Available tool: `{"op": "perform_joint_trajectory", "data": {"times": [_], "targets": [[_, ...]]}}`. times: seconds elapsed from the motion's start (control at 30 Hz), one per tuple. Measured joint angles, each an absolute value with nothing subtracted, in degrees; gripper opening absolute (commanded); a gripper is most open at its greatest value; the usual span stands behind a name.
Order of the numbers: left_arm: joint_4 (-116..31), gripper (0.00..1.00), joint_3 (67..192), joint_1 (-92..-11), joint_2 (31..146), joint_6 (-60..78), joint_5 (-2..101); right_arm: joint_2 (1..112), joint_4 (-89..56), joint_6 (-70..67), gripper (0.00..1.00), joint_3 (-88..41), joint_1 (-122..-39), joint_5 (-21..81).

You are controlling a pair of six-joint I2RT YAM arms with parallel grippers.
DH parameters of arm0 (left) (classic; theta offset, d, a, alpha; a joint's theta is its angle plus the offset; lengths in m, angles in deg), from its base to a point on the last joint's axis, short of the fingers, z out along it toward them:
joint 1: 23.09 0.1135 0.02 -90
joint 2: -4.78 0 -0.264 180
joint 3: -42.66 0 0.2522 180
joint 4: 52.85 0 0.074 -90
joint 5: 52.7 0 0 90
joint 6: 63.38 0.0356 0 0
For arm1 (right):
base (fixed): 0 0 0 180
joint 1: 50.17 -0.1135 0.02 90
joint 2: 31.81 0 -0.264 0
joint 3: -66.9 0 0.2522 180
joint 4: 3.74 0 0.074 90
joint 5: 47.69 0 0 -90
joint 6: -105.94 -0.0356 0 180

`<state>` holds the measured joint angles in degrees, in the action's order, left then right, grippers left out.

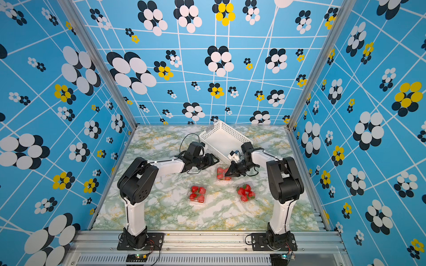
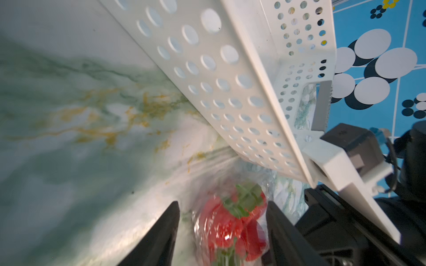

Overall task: Pack strawberries into containers
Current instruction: Adjust the basket at the center of the board, then close the packing box at the center of the board.

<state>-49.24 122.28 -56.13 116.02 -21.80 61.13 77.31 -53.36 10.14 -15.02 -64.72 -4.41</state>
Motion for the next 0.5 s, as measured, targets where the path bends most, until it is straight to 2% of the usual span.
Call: {"op": "perform_joint_trajectory", "data": {"times": [0.2, 0.5], "targets": [[-50.97, 0.64, 118.85, -56.41, 113.22, -22.87, 61.11, 76.86, -53.71, 9.89, 0.06, -15.02, -65.57, -2.94], [-52.00, 0.64, 118.33, -58.60, 114.75, -23.46, 61.11, 72.99, -55.00, 8.80, 0.06, -14.98, -66.90, 5.47]]}}
